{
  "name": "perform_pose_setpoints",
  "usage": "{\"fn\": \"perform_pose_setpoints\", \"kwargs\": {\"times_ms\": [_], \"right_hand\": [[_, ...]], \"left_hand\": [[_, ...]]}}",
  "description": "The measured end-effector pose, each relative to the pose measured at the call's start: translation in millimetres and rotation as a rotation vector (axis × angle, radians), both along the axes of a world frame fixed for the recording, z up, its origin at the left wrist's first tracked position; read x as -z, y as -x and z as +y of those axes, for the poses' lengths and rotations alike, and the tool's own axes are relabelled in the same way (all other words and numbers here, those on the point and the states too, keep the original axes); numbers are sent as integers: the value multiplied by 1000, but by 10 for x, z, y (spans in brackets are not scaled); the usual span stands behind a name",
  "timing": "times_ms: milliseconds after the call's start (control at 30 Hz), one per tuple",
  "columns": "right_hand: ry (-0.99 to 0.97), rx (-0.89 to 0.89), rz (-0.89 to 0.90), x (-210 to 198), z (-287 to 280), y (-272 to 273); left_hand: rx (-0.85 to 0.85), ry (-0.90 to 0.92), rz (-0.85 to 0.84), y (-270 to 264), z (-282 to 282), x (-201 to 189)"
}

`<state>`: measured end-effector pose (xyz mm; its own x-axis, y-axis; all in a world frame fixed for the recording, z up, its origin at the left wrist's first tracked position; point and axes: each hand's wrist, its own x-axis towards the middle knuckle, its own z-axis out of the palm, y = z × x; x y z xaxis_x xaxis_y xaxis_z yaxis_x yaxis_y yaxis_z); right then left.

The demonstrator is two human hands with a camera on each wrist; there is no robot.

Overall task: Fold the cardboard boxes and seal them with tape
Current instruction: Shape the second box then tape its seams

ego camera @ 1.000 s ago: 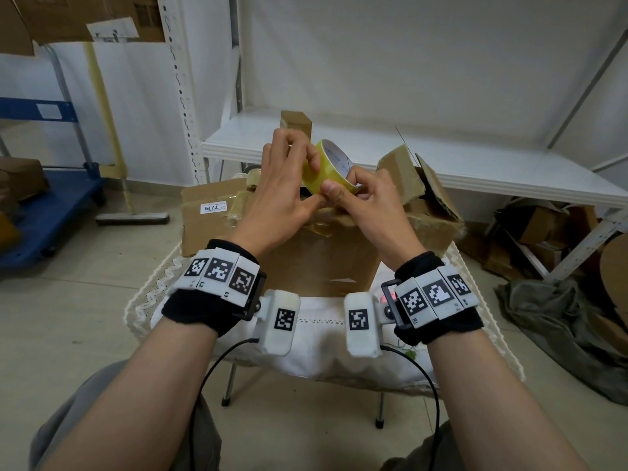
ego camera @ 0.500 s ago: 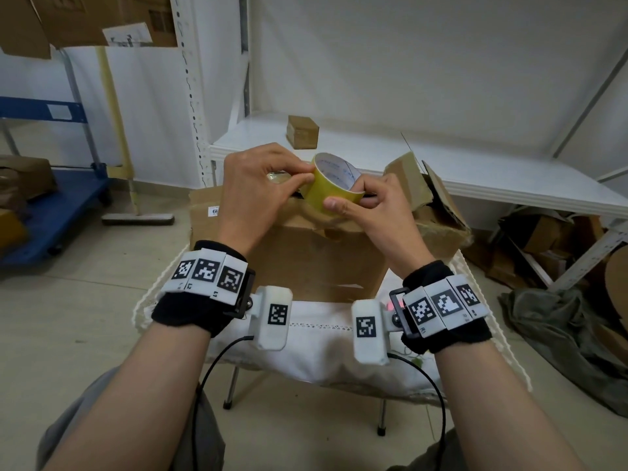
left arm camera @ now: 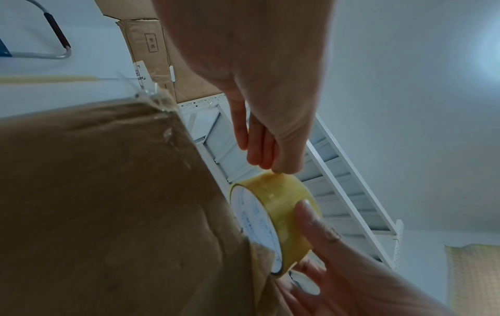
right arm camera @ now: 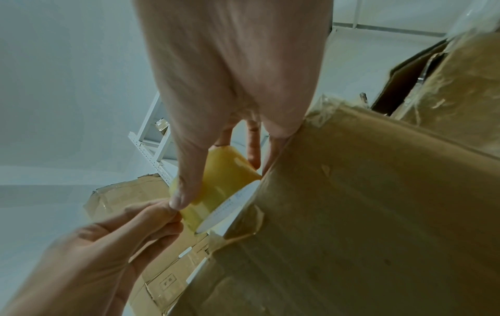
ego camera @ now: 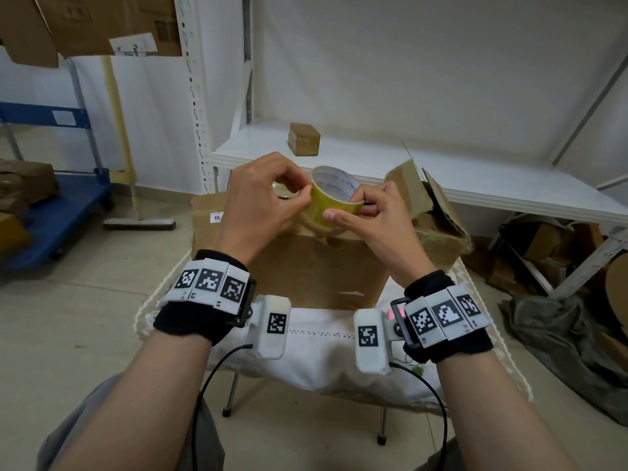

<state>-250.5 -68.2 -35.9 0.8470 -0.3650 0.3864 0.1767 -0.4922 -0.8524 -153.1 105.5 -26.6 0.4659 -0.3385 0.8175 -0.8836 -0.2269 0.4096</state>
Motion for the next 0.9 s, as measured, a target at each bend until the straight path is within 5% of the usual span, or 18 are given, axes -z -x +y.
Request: {"fn": "perform_pose_setpoints", "kwargs": {"times_ms": [367, 633, 800, 900], "right_hand": [[-58, -28, -18, -82, 49, 34], [16, -153, 84, -104, -8, 28], [-137, -244, -38, -159, 2, 44], [-172, -250, -83, -174, 35, 56]], "left_hand": [[84, 30, 125, 98, -28, -24], [144, 280, 481, 5, -60, -30], [299, 365, 823, 19, -80, -50], [314, 323, 884, 27, -108, -38]]}}
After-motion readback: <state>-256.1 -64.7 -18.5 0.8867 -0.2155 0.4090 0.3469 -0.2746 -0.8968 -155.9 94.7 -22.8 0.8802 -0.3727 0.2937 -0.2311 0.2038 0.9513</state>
